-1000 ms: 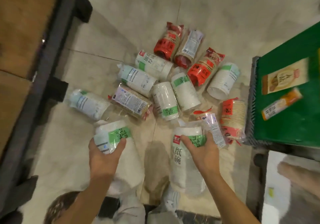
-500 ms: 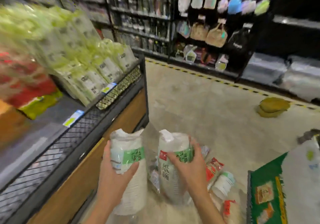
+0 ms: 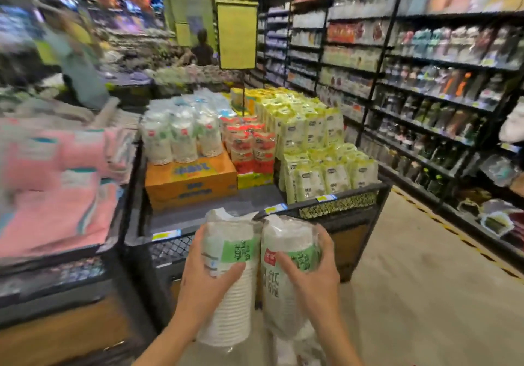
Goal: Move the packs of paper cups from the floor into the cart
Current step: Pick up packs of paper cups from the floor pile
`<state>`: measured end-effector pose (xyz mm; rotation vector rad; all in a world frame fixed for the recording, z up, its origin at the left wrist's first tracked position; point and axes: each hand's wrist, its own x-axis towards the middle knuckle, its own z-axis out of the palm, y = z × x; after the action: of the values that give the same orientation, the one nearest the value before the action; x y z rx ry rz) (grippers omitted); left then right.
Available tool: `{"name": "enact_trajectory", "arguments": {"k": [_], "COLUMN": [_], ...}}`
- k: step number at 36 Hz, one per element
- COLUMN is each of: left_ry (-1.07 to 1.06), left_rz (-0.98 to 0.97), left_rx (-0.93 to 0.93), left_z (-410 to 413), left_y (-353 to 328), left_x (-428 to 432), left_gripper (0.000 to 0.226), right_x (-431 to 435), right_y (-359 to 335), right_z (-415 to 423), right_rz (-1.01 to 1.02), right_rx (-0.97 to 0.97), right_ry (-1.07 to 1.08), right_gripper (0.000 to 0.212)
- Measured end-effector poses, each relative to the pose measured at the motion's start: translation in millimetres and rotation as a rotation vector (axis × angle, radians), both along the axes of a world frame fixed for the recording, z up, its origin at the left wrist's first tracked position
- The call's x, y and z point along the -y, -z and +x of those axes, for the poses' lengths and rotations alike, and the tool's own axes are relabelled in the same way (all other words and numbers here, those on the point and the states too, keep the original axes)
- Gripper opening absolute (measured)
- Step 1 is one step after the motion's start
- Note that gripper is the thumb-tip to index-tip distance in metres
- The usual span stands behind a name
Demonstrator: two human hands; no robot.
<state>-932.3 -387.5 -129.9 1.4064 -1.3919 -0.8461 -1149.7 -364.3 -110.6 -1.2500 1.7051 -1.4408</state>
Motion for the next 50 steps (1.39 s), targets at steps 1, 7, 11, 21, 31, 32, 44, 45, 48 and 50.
{"name": "enact_trajectory", "arguments": {"k": [1, 7, 11, 21, 31, 32, 44, 45, 48, 50], "left_ry": [-0.035, -0.221, -0.353, -0.645, -0.908, -0.937, -1.303, -1.312, -1.396, -1.463], "left_rz": [-0.004, -0.024, -0.06, -0.137, -0.195, -0.202, -0.112, -0.095, -0.088, -0.057], "left_rx": [0.006, -0.036, -0.075, -0.197, -0.226, -0.228, -0.223, -0.216, -0.218, -0.232], "left_z": [13, 95, 157, 334, 502, 515, 631, 633, 658, 678], "left_y": [-2, -17, -22, -24, 3, 4, 34, 37, 49, 59], "left_x": [-5, -40, -66, -148, -238, -244, -278, -279, -268, -260], "left_gripper": [0.107, 0.108, 0.102, 0.107, 0.105, 0.106, 0.107, 0.108, 0.108, 0.113], "right_x": [2, 11, 18, -1, -49, -52, -59, -59, -42, -29], "right_y": [-1, -6, -11, -20, -17, -15, 11, 13, 24, 31], "right_z": [11, 89, 158, 375, 581, 599, 771, 772, 817, 849], "right_rz": [-0.003, -0.006, -0.022, -0.049, -0.052, -0.047, -0.03, -0.031, -0.015, -0.007], "right_rx": [0.0, -0.025, -0.038, -0.031, -0.094, -0.097, -0.155, -0.157, -0.174, -0.168], "right_ry": [-0.033, -0.245, -0.384, -0.743, -1.001, -1.025, -1.335, -1.338, -1.413, -1.487], "right_gripper": [0.107, 0.113, 0.111, 0.088, 0.1, 0.1, 0.097, 0.097, 0.096, 0.092]}}
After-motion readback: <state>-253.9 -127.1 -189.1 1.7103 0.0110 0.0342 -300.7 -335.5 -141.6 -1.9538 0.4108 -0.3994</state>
